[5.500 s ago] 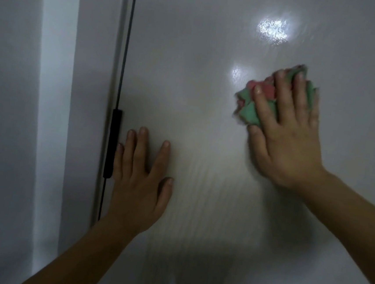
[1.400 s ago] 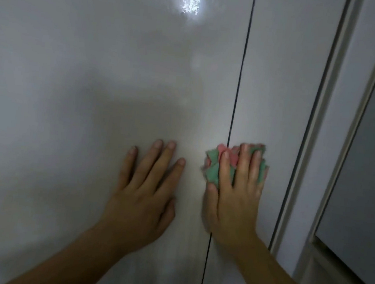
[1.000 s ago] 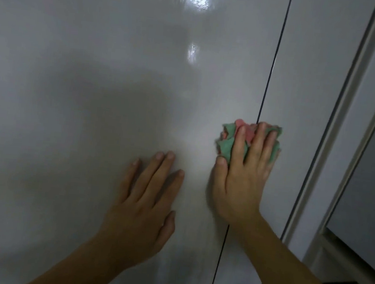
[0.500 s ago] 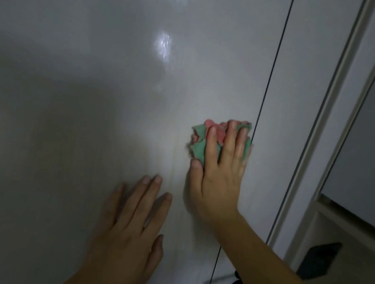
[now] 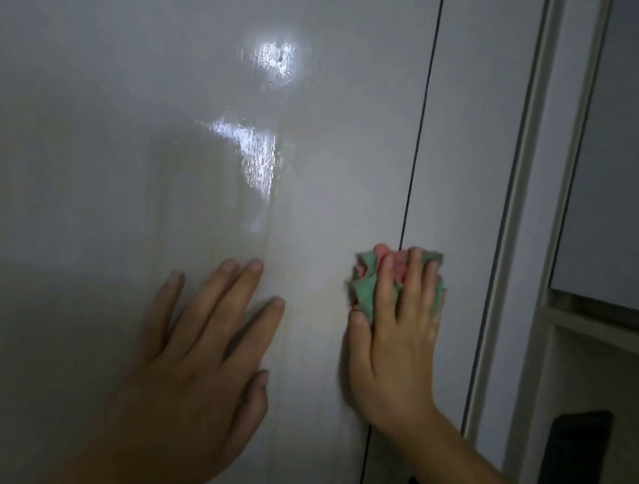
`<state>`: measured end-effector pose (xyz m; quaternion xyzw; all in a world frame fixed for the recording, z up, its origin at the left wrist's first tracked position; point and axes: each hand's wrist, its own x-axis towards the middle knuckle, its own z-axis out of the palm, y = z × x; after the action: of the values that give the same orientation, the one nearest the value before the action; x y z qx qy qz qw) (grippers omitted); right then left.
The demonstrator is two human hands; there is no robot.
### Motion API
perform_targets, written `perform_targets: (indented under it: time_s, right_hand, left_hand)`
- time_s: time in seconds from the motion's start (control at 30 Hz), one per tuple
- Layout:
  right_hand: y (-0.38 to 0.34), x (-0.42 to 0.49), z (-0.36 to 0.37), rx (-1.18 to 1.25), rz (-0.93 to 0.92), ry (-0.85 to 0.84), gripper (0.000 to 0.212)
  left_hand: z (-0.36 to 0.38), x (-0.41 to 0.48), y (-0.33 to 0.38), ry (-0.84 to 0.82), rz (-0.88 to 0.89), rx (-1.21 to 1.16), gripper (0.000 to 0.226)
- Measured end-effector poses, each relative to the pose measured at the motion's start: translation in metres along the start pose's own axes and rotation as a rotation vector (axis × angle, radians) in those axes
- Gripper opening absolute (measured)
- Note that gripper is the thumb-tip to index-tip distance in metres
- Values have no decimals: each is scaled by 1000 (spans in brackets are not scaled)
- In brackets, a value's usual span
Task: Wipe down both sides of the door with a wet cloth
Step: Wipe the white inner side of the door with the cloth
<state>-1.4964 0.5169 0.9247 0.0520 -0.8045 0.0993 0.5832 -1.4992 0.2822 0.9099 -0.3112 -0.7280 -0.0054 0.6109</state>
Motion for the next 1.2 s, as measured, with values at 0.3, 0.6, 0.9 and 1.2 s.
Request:
perform_targets:
  time_s: [0.3,0.6,0.9,1.2]
  right_hand:
    - [50,20,-11,1,143,56,67]
    - [25,-30,10,-88,-171,-12,64]
    - [-77,157,-22,-37,-124,70,61]
    - [-76,146,-22,-181,-416,30,60]
  left_hand:
    - [-4,-37,-4,18,-56,141,60]
    - [-18,-50,-12,-95,-152,242,67]
    - [-37,-14,-44,-126,-278,255,76]
    - [-33,-18,-51,-134,-255,270,74]
